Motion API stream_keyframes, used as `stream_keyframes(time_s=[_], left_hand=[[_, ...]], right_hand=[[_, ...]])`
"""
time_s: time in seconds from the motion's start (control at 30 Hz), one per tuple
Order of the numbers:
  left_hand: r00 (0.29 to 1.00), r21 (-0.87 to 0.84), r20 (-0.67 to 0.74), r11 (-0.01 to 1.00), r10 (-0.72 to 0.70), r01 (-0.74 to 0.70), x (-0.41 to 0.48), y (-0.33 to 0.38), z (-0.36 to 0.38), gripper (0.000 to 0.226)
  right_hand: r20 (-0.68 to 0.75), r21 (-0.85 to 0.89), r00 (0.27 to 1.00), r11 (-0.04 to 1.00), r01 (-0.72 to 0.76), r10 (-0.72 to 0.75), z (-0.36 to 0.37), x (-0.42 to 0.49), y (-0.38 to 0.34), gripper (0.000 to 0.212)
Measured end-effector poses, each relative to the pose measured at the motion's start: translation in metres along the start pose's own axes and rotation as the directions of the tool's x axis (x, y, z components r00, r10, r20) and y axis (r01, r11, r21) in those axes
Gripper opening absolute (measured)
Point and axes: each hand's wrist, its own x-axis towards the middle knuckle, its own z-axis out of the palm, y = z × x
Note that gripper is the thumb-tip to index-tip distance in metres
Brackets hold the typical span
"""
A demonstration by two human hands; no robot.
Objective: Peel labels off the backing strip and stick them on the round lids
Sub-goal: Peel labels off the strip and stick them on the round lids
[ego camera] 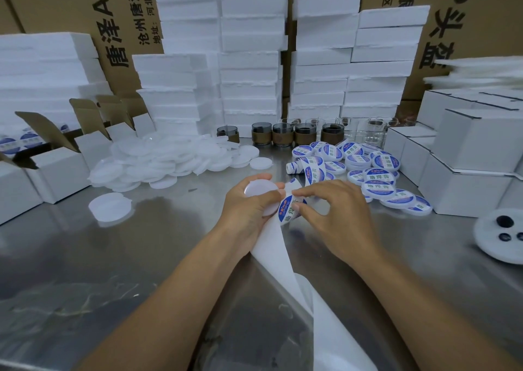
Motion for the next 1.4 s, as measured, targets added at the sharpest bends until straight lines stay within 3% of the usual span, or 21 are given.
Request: stream_keyframes(time_s=[0.5, 0.93, 1.03, 1.17, 1.3, 1.4], left_hand=[[0.998, 0.041, -0.049, 0.999, -0.032, 0.034, -0.002, 0.000, 0.002, 0.028], [0.987, 0.117, -0.160, 0.993, 0.004, 0.015, 0.004, -0.003, -0.001, 0.037], [0.986, 0.081, -0.166, 0.997, 0.004, 0.009, 0.004, -0.003, 0.000, 0.037], [0.987, 0.104, -0.160, 0.994, 0.036, -0.019, 0.004, -0.003, 0.001, 0.039], [0.984, 0.163, -0.168, 0.986, 0.059, -0.032, 0.003, -0.002, 0.000, 0.039], [0.976, 0.150, -0.198, 0.987, 0.094, -0.065, 0.001, 0.005, 0.001, 0.034]], right_hand=[[0.057, 0.100, 0.998, 0.994, -0.047, 0.041, 0.002, 0.000, 0.002, 0.006], [-0.020, 0.286, 0.991, 0.951, -0.119, 0.130, 0.000, 0.003, -0.002, 0.029], [-0.052, 0.432, 0.965, 0.877, -0.209, 0.256, 0.000, 0.007, 0.000, 0.013], [-0.111, 0.580, 0.895, 0.760, -0.295, 0.432, -0.004, 0.014, 0.004, 0.023], [-0.169, 0.705, 0.771, 0.622, -0.340, 0.614, -0.012, 0.020, 0.007, 0.033], [-0.089, 0.821, 0.706, 0.453, -0.348, 0.703, -0.019, 0.022, 0.006, 0.034]])
